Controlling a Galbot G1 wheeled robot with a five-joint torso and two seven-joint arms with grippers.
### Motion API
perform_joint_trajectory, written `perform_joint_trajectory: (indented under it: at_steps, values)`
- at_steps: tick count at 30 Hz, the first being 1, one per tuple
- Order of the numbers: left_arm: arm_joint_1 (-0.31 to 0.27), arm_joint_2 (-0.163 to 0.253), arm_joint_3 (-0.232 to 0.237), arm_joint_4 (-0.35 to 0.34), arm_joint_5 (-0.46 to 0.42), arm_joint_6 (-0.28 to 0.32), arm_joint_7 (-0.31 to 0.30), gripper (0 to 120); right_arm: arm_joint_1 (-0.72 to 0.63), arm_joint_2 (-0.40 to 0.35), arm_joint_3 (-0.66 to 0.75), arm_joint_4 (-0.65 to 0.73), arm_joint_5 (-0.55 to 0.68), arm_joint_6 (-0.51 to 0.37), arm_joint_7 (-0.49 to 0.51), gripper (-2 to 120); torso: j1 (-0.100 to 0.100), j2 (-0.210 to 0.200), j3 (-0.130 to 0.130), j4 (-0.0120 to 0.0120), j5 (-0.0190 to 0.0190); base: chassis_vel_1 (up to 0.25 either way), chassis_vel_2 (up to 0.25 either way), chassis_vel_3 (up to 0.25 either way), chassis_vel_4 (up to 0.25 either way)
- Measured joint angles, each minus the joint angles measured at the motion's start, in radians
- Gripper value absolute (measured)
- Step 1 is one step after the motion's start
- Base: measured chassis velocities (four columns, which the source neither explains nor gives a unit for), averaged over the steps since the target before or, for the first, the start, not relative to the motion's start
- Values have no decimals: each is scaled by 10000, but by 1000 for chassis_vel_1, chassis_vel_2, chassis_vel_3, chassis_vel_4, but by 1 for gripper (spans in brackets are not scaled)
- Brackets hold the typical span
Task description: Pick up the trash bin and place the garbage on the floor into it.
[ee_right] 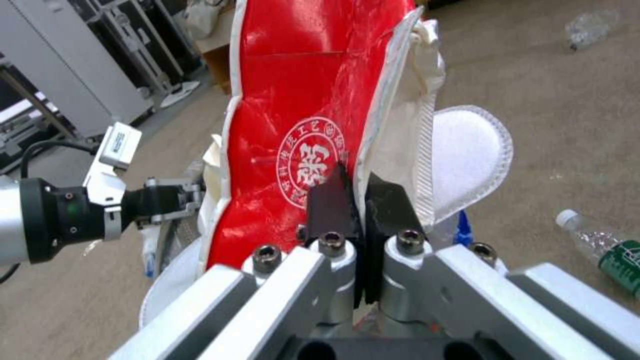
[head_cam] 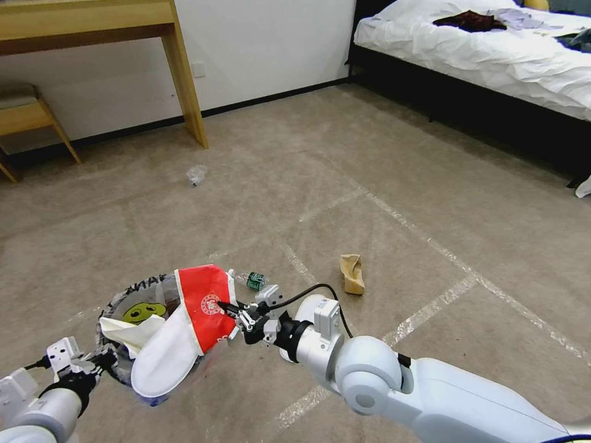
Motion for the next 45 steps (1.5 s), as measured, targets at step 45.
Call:
perform_joint_trajectory:
  at_steps: [45]
  values:
    - [65,-69,12,-128,-17,26,-4,1,513,1038,-750,-1068,-151,87,72,0,0,0,0,0,0,0,0,0,0]
